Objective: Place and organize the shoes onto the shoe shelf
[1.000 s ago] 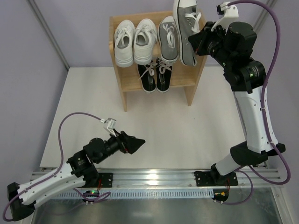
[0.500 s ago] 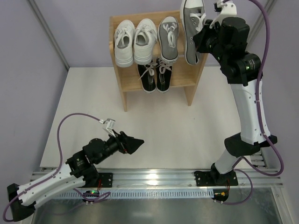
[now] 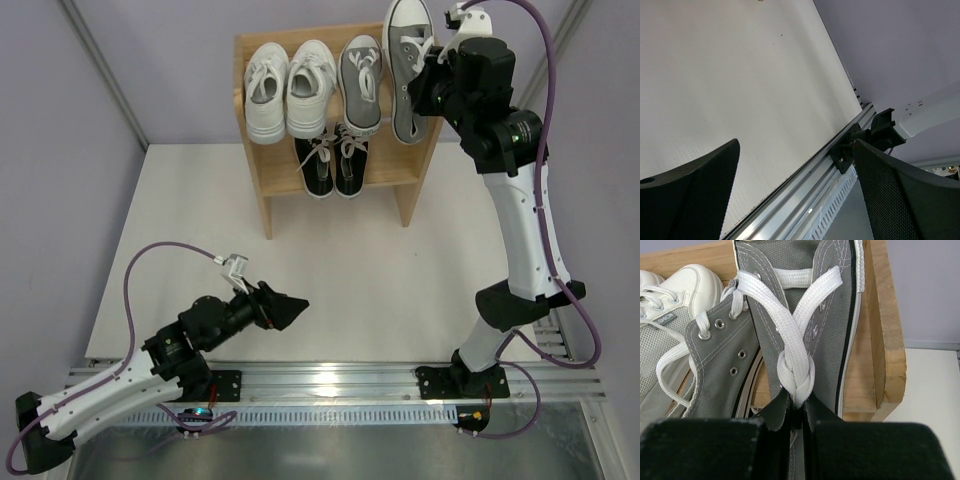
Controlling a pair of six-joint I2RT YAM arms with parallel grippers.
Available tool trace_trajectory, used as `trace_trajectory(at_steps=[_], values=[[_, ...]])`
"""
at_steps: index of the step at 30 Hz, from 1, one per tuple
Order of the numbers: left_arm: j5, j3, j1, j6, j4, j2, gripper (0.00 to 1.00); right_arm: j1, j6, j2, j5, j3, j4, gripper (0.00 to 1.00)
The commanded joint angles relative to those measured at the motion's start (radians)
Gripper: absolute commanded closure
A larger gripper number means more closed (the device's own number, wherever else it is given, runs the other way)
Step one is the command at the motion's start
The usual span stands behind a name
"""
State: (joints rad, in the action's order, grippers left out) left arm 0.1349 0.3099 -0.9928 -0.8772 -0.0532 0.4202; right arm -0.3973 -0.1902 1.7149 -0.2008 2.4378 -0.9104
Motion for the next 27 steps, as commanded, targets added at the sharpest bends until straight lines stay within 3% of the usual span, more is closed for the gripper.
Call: trace_trajectory(at_steps=[1,3,4,6,10,17,22,27], values=[[0.005,0.014,-0.001,0.023,0.021,0.012,0.08,-0.003,-0.012,-0.003,-0.042,0.035,0.133,0.96],[0.005,0.017,-0.001,0.026,0.013,0.009,0.08,-0.002,-0.022,0.0,-0.046,0.036,0.145,0.91],[0.006,0.018,-0.003,0.027,0.012,0.011,0.08,-0.002,-0.025,-0.001,-0.048,0.035,0.149,0.7],[0.008,0.018,-0.001,0.027,0.006,0.005,0.08,-0.002,-0.031,-0.001,-0.045,0.03,0.163,0.66],[0.009,0.02,-0.003,0.027,0.0,0.0,0.08,-0.003,-0.045,-0.017,-0.037,0.018,0.203,0.4],[0.012,0.026,-0.001,0.029,-0.01,-0.001,0.08,-0.009,-0.063,-0.072,-0.011,-0.02,0.271,0.3],[0.017,0.024,-0.001,0.027,-0.019,-0.003,0.08,-0.031,-0.058,-0.228,-0.054,-0.248,0.431,0.27],[0.022,0.014,-0.001,0.02,-0.01,-0.006,0.08,-0.035,-0.072,-0.413,-0.207,-0.491,0.455,0.27]])
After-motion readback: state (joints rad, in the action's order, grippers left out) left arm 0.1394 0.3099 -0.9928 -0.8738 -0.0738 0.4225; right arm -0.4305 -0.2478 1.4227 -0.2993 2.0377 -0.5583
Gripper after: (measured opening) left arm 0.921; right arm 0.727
